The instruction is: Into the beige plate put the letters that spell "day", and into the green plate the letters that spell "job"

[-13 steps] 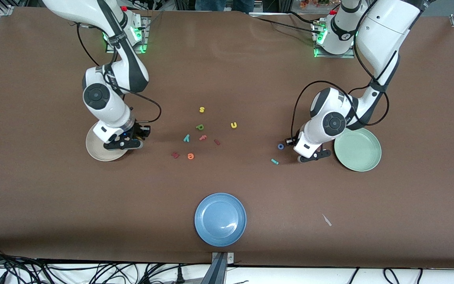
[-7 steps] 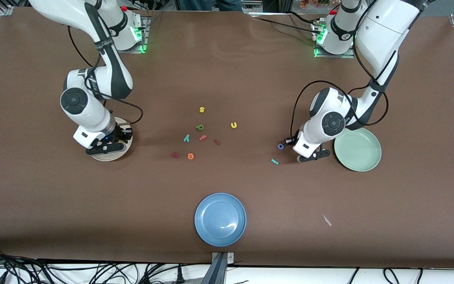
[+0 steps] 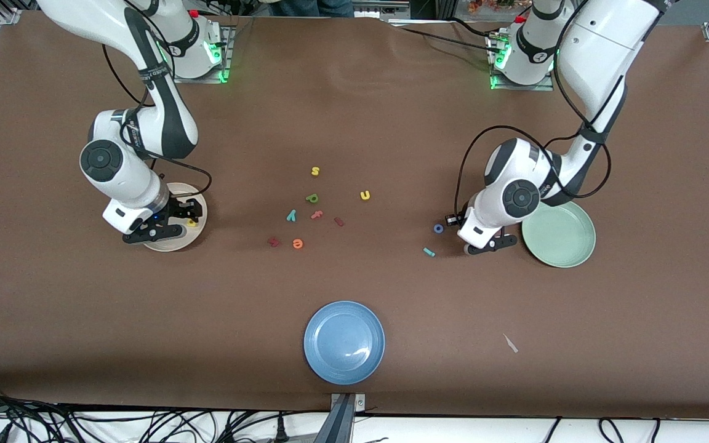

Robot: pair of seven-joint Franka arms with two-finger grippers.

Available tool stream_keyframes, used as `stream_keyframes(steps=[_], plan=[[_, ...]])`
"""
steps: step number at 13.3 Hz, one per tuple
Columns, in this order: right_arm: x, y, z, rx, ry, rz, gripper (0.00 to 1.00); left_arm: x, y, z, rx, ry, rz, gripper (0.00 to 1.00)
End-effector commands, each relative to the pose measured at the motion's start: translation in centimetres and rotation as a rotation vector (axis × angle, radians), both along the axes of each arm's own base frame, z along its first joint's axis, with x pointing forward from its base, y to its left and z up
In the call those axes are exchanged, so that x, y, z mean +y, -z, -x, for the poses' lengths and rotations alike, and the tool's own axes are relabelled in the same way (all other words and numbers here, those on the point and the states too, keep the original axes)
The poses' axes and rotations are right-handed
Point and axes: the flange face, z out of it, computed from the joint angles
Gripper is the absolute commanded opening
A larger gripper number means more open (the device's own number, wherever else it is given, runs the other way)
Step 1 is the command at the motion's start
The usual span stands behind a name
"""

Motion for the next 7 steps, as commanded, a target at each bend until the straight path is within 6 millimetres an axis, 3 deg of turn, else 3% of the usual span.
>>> stream_keyframes(steps=[1, 4, 7], plan=[[0.8, 0.0, 0.3, 0.016, 0.037, -0.031, 0.99, 2.2, -2.6, -1.9, 0.013, 0.011, -0.031, 0.17], [5.0, 0.5, 1.3, 0.028, 0.113, -0.065, 0.99, 8.1, -4.6, -2.8, 0.056, 0.033, -0.027, 0.18], [10.4, 0.7, 2.9, 0.033, 0.214, -0.09, 0.99, 16.2, -6.1, -3.3, 0.088, 0.061, 0.002, 0.19]])
